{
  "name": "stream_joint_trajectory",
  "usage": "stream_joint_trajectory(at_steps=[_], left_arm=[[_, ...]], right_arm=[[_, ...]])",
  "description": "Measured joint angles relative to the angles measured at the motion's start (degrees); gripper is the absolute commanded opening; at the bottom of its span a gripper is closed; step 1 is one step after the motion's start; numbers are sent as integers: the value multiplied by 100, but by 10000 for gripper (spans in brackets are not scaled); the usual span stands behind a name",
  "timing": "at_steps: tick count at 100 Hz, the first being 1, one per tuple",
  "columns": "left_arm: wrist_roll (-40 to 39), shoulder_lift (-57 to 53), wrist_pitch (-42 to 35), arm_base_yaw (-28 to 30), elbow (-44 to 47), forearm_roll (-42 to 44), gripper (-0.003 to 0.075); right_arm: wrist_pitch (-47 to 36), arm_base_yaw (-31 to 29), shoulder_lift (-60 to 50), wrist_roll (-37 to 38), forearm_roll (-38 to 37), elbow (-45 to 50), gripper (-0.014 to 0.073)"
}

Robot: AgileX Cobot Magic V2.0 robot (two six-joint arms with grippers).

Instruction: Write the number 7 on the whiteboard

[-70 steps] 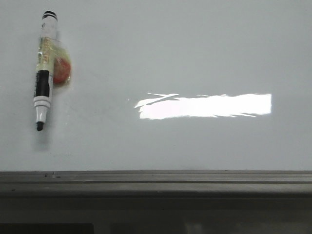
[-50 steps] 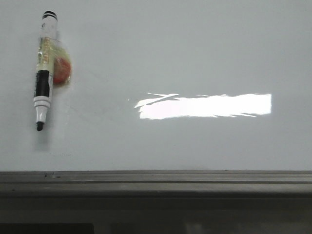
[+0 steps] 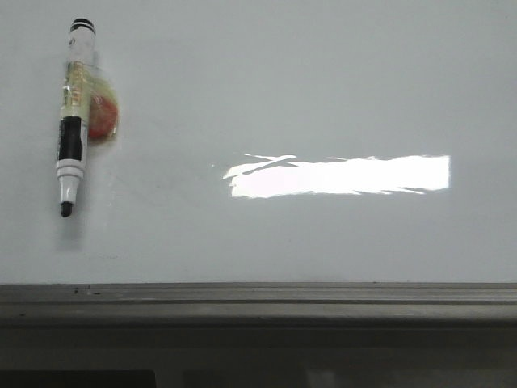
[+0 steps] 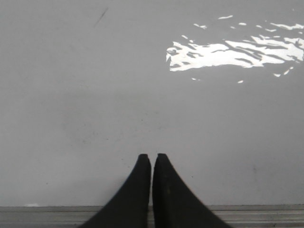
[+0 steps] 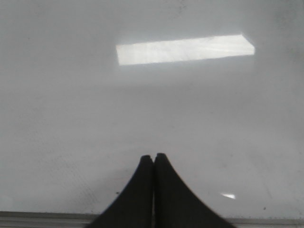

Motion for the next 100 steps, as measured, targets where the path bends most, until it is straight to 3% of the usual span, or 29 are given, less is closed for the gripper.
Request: stream_joint_trajectory(at_steps=[100], left_arm=[[0,0,-65,0,0,135,-18]], right_arm=[[-247,0,0,0,-10,0,-66]])
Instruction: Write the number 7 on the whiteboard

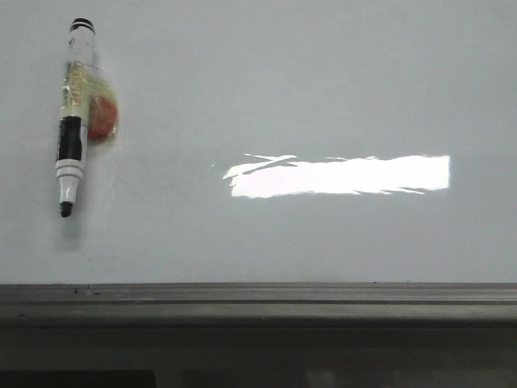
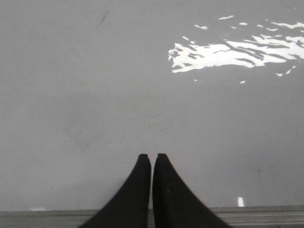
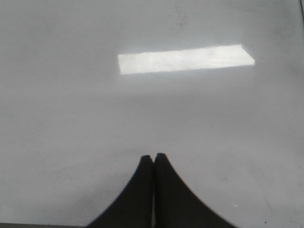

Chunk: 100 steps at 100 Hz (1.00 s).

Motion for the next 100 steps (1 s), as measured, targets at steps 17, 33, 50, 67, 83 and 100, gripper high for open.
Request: stream_joint_trajectory(at_steps=[17,33,50,67,83,100], left_arm=[[0,0,-241,0,0,-44,-18],[0,0,-533,0,0,-287,-18],[0,0,-597,0,0,-362,-18],[0,0,-717,0,0,-404,-18],[0,0,-1060,0,0,-615,-18],[0,0,-1083,0,-11,-673,-18]], right_arm=[[-130,0,0,0,0,0,-66],[-430,0,0,0,0,0,-66],[-636,0,0,0,0,0,-66],[-676,0,0,0,0,0,-66],[-676,0,0,0,65,0,-66],[-461,0,0,0,219,0,-66]])
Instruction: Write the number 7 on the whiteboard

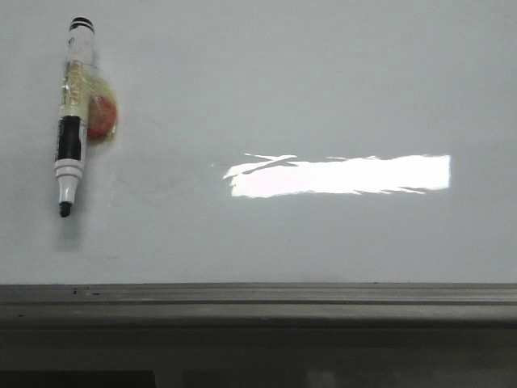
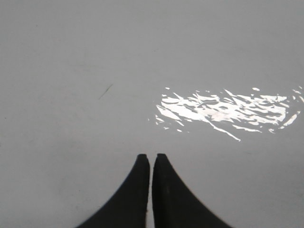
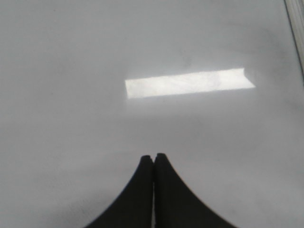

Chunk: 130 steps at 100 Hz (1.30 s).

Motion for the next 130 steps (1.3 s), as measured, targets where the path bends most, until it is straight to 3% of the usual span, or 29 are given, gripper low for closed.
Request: stream_joint_trajectory(at_steps=[24,57,67,79,86,116,130], left_arm=[[0,140,480,0,-492,-12,-18],[0,923,840,0,-1561,13,-12],[0,962,840,0,-1647,26,96],[0,962,849,0,-1650,35,374],[0,962,781,0,-1650,40,450],[0,1459,188,-44,-1549,10,440],[0,2129,161,-514,-1719,-2,440]], right_arm=[[301,0,195,0,487,-141,-66],[1019,0,1605,0,580,-1343,-66],[1028,0,1773,0,578,-1506,-66],[1057,0,1801,0,578,-1520,-66],[1107,0,1801,0,578,-1520,-66],[1348,0,1801,0,578,-1520,-66],[1368,0,1801,0,578,-1520,-66]])
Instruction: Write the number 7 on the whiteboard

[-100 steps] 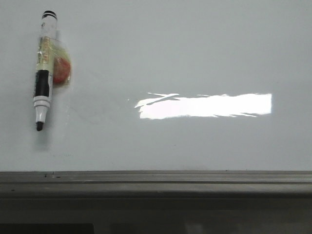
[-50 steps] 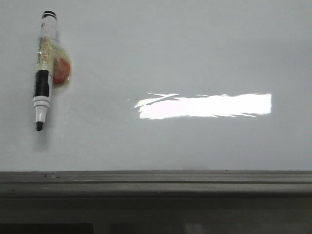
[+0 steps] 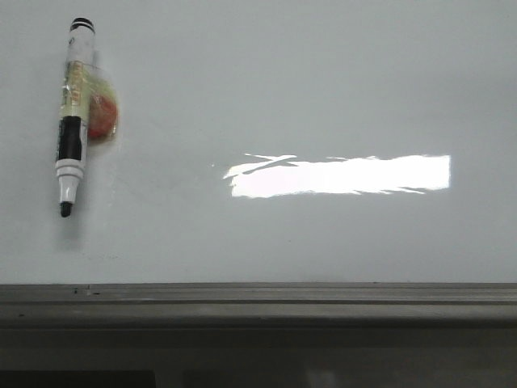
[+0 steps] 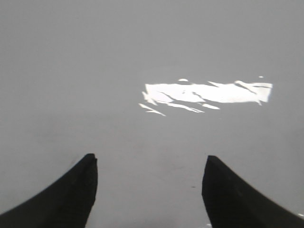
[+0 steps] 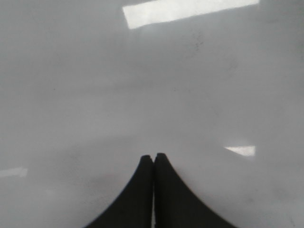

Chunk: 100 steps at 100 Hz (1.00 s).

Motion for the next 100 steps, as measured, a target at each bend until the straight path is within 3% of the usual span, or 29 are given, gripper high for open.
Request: stream_joint_trajectory(at_steps=[33,47,68,100], left_arm=[[0,1461,-555,-2506,-367,1,439],[0,2023,-890,-3208,-376,-165,439],[0,2668,-1541,-3647,-388,-774,421],[-10,3310,-1798,-4001,-388,-1185,421]], right_arm=[[17,0,0,0,4,0,-66],[17,0,0,0,4,0,-66],[17,0,0,0,13,0,-66],[17,0,0,0,13,0,-66]])
